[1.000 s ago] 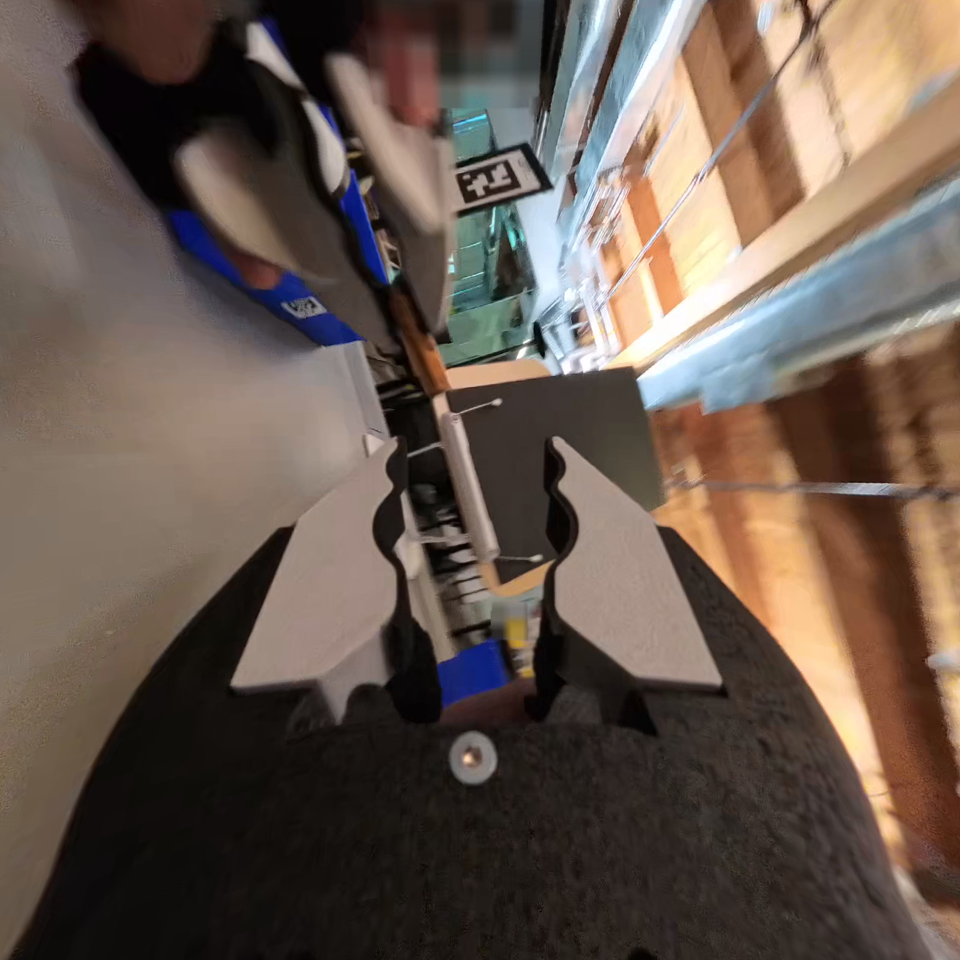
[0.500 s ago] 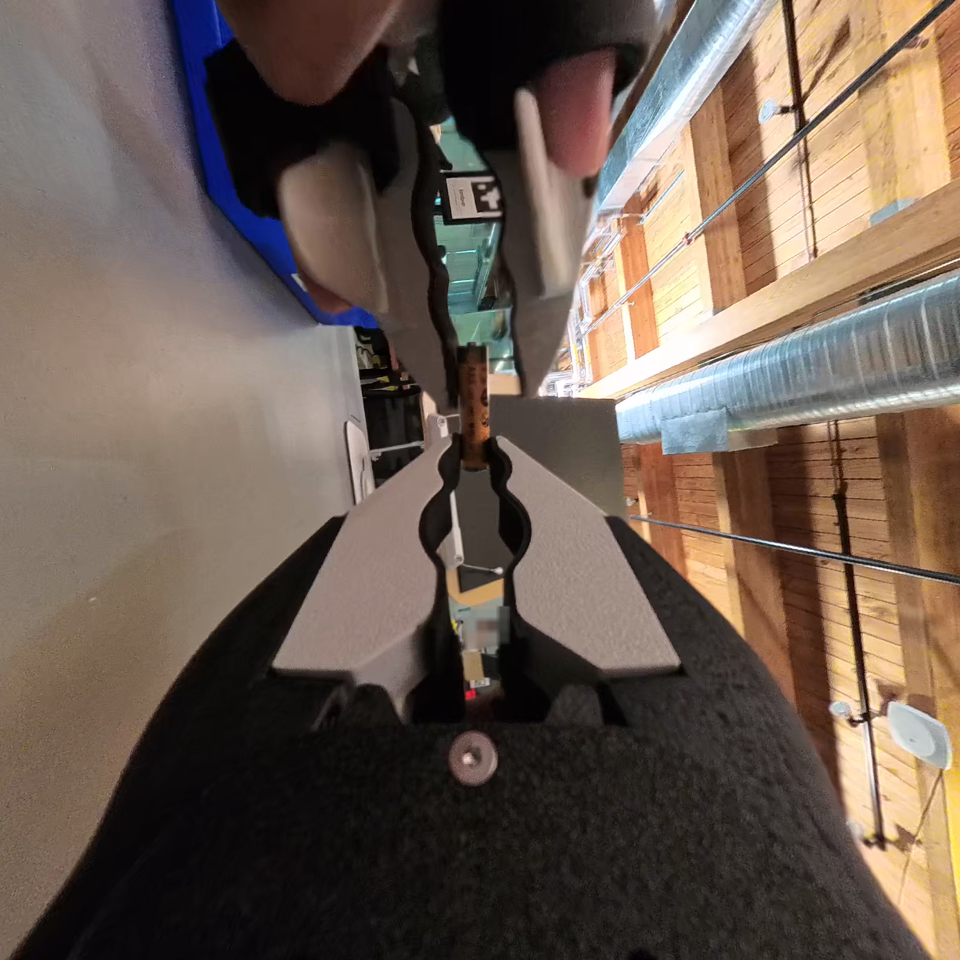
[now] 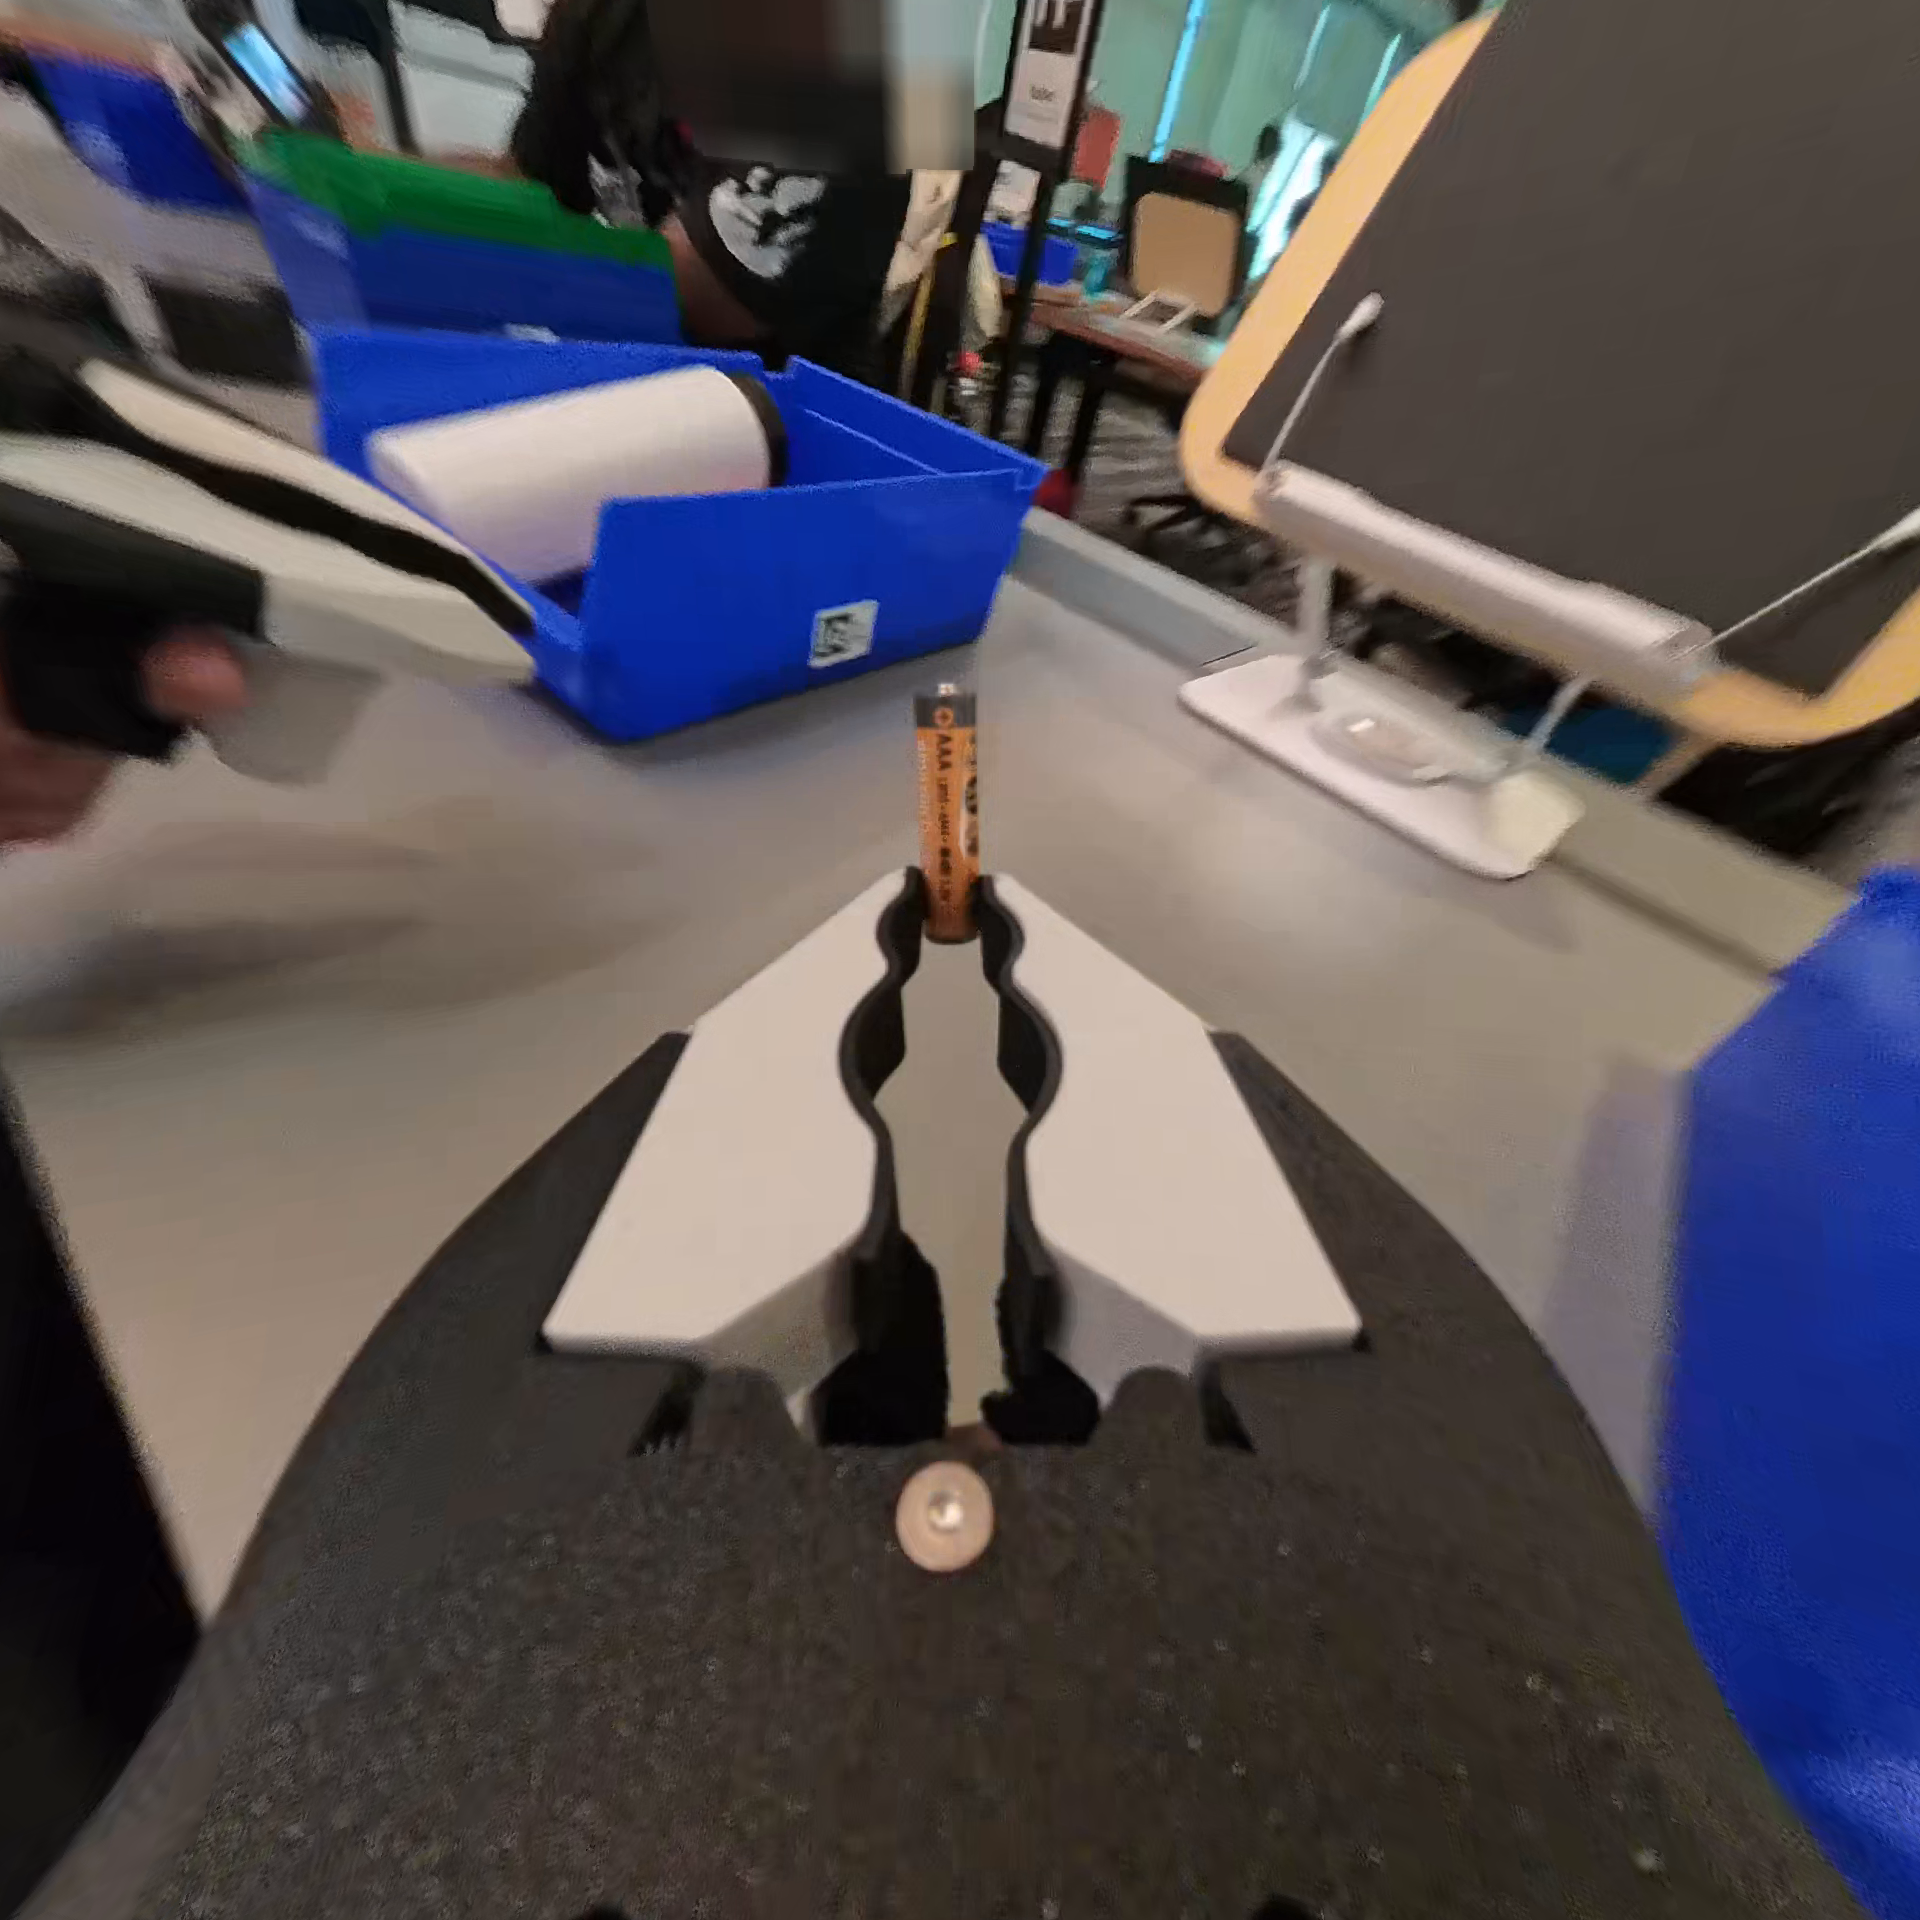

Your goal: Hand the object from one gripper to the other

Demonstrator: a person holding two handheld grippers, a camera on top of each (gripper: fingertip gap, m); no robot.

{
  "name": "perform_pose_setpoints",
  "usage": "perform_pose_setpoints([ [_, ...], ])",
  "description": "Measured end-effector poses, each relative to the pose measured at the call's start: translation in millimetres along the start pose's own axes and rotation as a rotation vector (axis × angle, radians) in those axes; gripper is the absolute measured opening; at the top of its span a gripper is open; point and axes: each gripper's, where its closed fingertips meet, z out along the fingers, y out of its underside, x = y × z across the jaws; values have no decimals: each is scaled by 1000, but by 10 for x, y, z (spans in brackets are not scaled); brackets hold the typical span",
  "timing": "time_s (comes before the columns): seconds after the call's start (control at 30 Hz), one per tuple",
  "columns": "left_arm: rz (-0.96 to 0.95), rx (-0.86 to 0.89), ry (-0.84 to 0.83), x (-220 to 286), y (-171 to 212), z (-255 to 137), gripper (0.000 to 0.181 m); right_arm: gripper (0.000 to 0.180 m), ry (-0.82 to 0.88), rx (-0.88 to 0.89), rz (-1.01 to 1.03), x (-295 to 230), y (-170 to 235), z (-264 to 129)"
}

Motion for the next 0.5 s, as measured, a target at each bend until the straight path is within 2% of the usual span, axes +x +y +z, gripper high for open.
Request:
perform_pose_setpoints([
  [0.1, 17, -1, 50, 113, 7, 10, 25, 10, -245, -25, 305, -292, 61, 59],
  [0.17, 49, 38, 162, 324, -44, -2, 30, 10, -412, -40, 551, -481, 65, 75],
  [0.3, 248, 89, 385, 834, -52, -88, 57, 10, -737, -74, 963, -784, -19, 13],
  [0.4, 387, 85, 451, 1042, 18, -146, 77, 10, -963, -178, 1154, -994, -22, -113],
  [0.5, 425, 96, 493, 1132, 41, -188, 78, 9, -1070, -267, 1256, -1094, 11, -199],
])
